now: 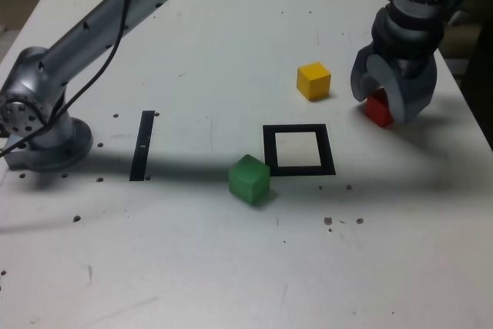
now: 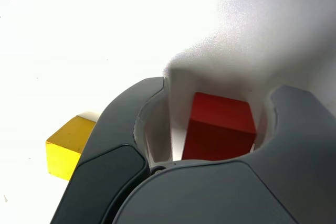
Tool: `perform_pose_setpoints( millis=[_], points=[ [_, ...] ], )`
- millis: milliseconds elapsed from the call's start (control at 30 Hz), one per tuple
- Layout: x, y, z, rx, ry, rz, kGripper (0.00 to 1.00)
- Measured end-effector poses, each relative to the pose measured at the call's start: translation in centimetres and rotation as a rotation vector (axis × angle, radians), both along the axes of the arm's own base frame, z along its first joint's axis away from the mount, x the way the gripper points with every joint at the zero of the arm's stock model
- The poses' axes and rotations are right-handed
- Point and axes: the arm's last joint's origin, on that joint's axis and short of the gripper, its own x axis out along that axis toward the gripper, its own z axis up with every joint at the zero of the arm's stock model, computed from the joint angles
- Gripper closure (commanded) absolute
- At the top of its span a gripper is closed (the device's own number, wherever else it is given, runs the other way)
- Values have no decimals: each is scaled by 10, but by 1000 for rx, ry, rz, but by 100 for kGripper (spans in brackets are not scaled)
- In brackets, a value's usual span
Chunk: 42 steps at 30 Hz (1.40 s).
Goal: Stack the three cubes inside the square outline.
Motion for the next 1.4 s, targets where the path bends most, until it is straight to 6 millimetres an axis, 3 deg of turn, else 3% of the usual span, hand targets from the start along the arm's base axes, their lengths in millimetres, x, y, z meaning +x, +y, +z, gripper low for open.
perform_pose_setpoints(
  millis=[533,733,1133,1400],
  points=[
    [-11,-1,2,-4,26,46,54],
    [-30,-1,26,-1,-8,144,53],
    [-72,-16,50,-20,-25,373,54],
    [-98,-23,48,-61,-8,595,54]
  ],
)
